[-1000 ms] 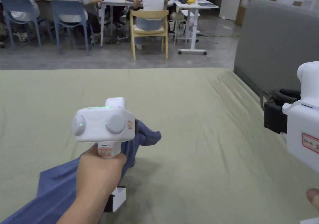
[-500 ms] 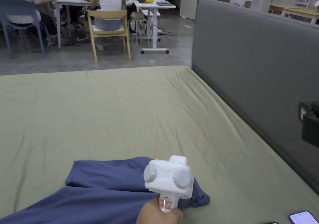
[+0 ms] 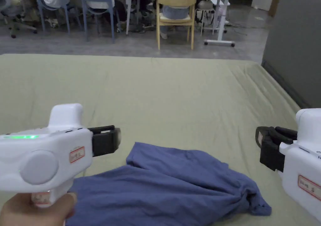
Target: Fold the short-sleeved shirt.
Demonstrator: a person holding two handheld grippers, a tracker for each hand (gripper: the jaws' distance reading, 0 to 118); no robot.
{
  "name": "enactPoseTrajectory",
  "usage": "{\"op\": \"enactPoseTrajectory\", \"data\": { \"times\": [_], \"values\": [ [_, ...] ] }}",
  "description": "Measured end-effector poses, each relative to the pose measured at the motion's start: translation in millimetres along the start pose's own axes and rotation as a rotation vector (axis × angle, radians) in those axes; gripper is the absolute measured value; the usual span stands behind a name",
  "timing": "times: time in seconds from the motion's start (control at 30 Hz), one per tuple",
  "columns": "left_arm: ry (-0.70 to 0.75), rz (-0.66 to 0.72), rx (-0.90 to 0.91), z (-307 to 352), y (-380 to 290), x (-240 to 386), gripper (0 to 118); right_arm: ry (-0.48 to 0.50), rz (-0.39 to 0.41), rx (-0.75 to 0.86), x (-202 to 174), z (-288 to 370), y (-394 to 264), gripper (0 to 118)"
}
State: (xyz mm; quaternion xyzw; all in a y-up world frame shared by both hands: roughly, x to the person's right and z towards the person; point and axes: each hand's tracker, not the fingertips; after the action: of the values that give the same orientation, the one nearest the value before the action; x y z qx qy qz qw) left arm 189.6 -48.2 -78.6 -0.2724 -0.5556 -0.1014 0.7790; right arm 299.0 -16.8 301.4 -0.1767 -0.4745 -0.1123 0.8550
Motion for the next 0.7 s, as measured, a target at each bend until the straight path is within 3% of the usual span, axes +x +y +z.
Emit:
{"op": "enactPoseTrajectory", "data": {
  "times": [0.1, 0.3, 0.43, 0.47, 0.5, 0.53, 0.57, 0.63, 0.7],
  "values": [
    [0.12, 0.15, -0.086, 8.5, -34.3, -44.7, 0, 0.065, -0.028, -0.073, -17.2, -29.0, -16.3, 3],
    [0.121, 0.16, -0.216, -43.5, -54.1, -86.5, 0, 0.111, -0.024, -0.157, -32.7, -58.1, -33.0, 3],
    [0.25, 0.103, -0.298, -111.1, -61.0, -107.9, 2, 0.091, -0.009, -0.191, -29.8, -69.3, -37.1, 3],
    [0.295, 0.075, -0.319, -134.4, -72.2, -121.5, 34, 0.088, -0.008, -0.203, -28.8, -73.4, -38.3, 3],
    [0.312, 0.049, -0.342, -154.3, -75.2, -126.9, 108, 0.086, -0.005, -0.215, -28.3, -77.1, -39.4, 3],
    [0.302, 0.067, -0.403, -177.3, -80.3, -135.2, 118, 0.08, 0.001, -0.227, -28.4, -81.0, -40.8, 3],
    [0.223, 0.091, -0.431, -188.9, -84.1, -136.7, 118, 0.071, 0.009, -0.239, -28.6, -85.7, -42.2, 3],
    [0.263, 0.119, -0.452, -214.9, -77.3, -151.3, 118, 0.064, 0.021, -0.258, -29.0, -94.3, -44.4, 3],
    [0.299, 0.058, -0.49, -235.7, -71.8, -153.7, 118, 0.061, 0.031, -0.279, -29.9, -104.2, -47.4, 3]
  ]
}}
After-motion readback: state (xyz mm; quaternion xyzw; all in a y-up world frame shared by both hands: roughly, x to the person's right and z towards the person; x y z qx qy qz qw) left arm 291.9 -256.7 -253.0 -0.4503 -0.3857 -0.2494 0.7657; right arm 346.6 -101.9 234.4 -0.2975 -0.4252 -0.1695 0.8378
